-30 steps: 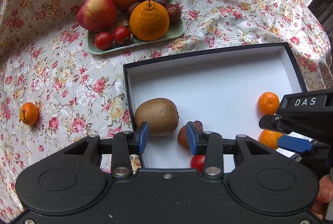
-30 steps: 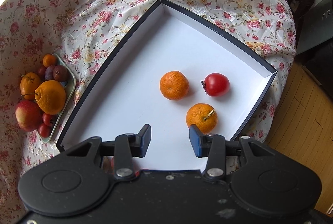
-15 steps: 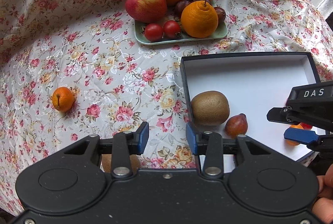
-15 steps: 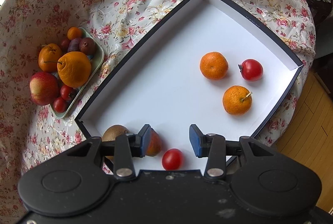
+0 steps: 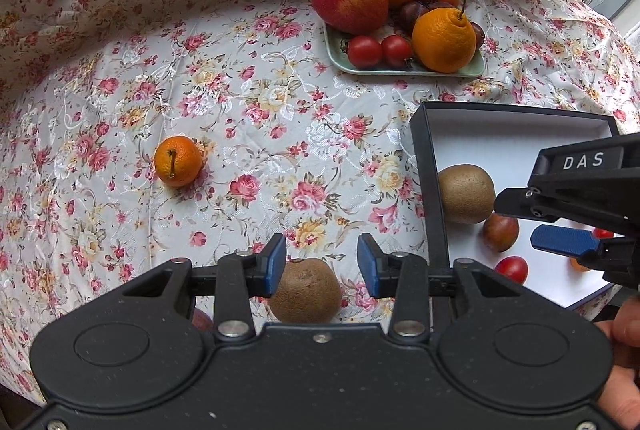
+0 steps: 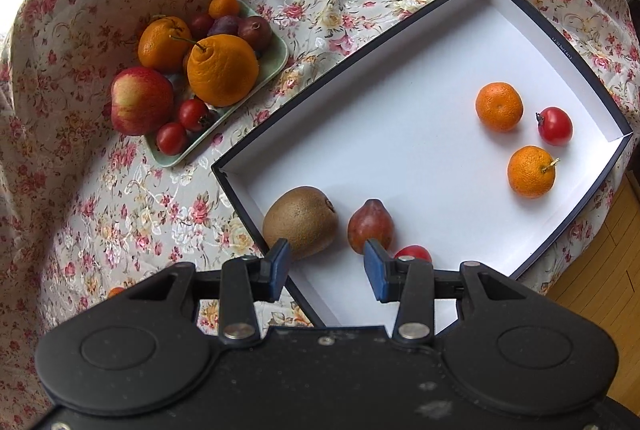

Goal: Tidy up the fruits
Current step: 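Move the left tool down over the brown kiwi on the cloth, then close the left tool on the brown kiwi, then lift the kiwi with the left tool while the right tool closes on a mandarin on the cloth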

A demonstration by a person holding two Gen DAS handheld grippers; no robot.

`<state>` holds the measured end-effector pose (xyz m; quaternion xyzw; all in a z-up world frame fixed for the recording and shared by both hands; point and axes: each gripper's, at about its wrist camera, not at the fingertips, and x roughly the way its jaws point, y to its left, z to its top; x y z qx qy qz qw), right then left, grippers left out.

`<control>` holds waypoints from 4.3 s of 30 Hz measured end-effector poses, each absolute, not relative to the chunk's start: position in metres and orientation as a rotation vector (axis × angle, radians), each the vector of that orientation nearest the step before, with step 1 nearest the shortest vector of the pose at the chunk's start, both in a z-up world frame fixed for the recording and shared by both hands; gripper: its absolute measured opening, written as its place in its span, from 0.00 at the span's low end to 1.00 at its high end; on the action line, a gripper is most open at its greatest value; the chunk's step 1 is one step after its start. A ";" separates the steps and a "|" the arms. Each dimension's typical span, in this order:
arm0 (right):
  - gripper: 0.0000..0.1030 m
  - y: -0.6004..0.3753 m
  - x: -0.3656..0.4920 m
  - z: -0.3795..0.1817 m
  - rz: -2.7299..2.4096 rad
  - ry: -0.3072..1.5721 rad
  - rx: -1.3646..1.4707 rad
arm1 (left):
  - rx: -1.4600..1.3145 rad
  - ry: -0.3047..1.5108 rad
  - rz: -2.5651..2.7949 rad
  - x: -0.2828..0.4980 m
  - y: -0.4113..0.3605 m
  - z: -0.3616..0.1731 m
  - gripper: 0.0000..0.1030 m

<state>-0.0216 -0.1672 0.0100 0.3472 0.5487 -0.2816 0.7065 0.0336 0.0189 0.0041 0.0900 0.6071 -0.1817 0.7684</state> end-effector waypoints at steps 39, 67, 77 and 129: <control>0.42 -0.129 -0.041 0.018 -0.582 1.212 0.738 | 0.138 1.419 -0.319 0.019 0.046 -0.039 0.64; 0.42 -0.136 -0.048 0.015 -0.586 1.233 0.747 | 0.151 1.466 -0.284 0.024 0.026 -0.068 0.57; 0.42 -0.126 -0.039 0.012 -0.577 1.241 0.732 | 0.098 1.385 -0.260 0.034 0.042 -0.034 0.57; 0.44 0.050 0.124 -0.049 -0.361 1.220 0.627 | -0.043 1.357 0.098 0.136 0.231 -0.013 0.57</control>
